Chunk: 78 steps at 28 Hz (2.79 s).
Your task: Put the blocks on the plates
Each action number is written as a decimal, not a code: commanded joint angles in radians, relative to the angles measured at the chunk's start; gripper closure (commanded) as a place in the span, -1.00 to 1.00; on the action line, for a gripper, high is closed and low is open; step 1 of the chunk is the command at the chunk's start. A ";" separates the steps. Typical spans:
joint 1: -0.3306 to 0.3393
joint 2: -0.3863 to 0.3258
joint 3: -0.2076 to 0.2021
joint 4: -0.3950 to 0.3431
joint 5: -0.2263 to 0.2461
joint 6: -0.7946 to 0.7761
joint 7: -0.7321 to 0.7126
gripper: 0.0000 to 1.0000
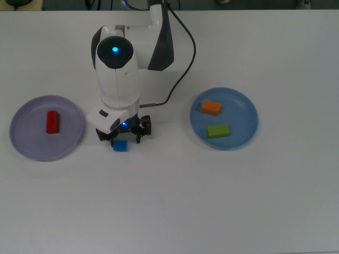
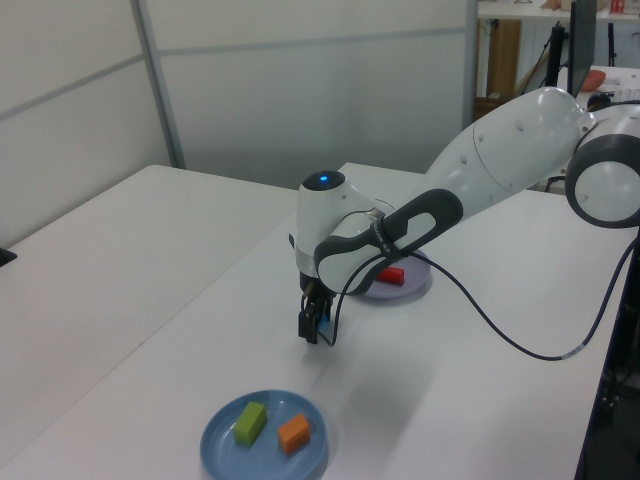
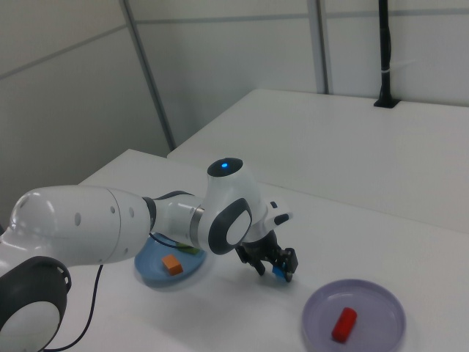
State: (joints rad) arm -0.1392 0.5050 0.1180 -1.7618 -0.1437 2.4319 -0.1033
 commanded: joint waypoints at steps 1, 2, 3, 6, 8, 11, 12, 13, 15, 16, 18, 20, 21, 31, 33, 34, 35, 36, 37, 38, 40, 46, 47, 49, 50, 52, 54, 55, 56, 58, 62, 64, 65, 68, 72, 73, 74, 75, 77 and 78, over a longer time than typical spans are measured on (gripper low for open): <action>0.003 0.033 0.000 0.024 -0.013 0.045 0.020 -0.12; 0.003 0.033 0.000 0.024 -0.013 0.045 0.022 -0.01; 0.004 0.033 0.000 0.022 -0.011 0.045 0.022 0.07; 0.003 0.035 0.000 0.024 -0.011 0.045 0.033 0.28; 0.003 0.033 0.000 0.022 -0.013 0.045 0.036 0.49; 0.001 0.032 0.000 0.024 -0.011 0.045 0.036 0.75; -0.002 0.032 0.000 0.024 -0.010 0.045 0.036 0.76; -0.005 0.029 -0.001 0.025 -0.010 0.045 0.036 0.77; -0.011 0.021 -0.008 0.036 -0.007 0.044 0.034 0.78; -0.028 0.012 -0.015 0.059 -0.004 0.041 0.030 0.78; -0.057 -0.003 -0.027 0.064 -0.002 0.036 0.025 0.78; -0.083 -0.016 -0.041 0.064 0.003 0.036 0.014 0.77; -0.095 -0.019 -0.049 0.065 0.006 0.036 0.004 0.77; -0.157 -0.049 -0.147 0.061 0.092 0.007 -0.092 0.74; -0.158 -0.040 -0.153 0.061 0.093 -0.014 -0.093 0.70; -0.157 -0.037 -0.153 0.061 0.093 -0.014 -0.092 0.63; -0.157 -0.034 -0.153 0.061 0.093 -0.014 -0.087 0.50; -0.157 -0.031 -0.153 0.061 0.093 -0.014 -0.084 0.34; -0.158 -0.031 -0.153 0.061 0.093 -0.016 -0.082 0.22; -0.158 -0.031 -0.153 0.061 0.095 -0.019 -0.082 0.15; -0.157 -0.031 -0.153 0.058 0.095 -0.021 -0.082 -0.17; -0.155 -0.036 -0.152 0.058 0.095 -0.022 -0.079 -0.93; -0.154 -0.037 -0.152 0.058 0.095 -0.024 -0.076 -1.00; -0.149 -0.042 -0.150 0.058 0.095 -0.024 -0.067 -1.00; -0.145 -0.054 -0.147 0.058 0.095 -0.027 -0.058 -1.00; -0.138 -0.075 -0.143 0.058 0.095 -0.053 -0.041 -1.00; -0.122 -0.107 -0.140 0.061 0.095 -0.105 -0.015 -1.00; -0.112 -0.127 -0.139 0.061 0.095 -0.134 0.002 -1.00; -0.082 -0.169 -0.139 0.062 0.095 -0.196 0.034 -1.00; -0.054 -0.212 -0.139 0.062 0.095 -0.263 0.056 -1.00; 0.004 -0.311 -0.130 0.062 0.096 -0.424 0.068 -1.00; 0.021 -0.353 -0.120 0.062 0.099 -0.485 0.086 -1.00; 0.038 -0.390 -0.107 0.062 0.105 -0.542 0.121 -1.00; 0.073 -0.436 -0.103 0.062 0.108 -0.602 0.180 -1.00; 0.130 -0.493 -0.104 0.061 0.107 -0.659 0.197 -1.00; 0.138 -0.503 -0.104 0.061 0.107 -0.668 0.197 -1.00; 0.147 -0.511 -0.104 0.059 0.108 -0.678 0.197 -1.00; 0.154 -0.519 -0.104 0.059 0.108 -0.686 0.197 -1.00; 0.165 -0.534 -0.109 0.059 0.108 -0.703 0.198 -1.00; 0.165 -0.534 -0.109 0.059 0.110 -0.705 0.198 -1.00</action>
State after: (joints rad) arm 0.0055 0.0092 0.0244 -1.6681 -0.0540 1.7492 0.0865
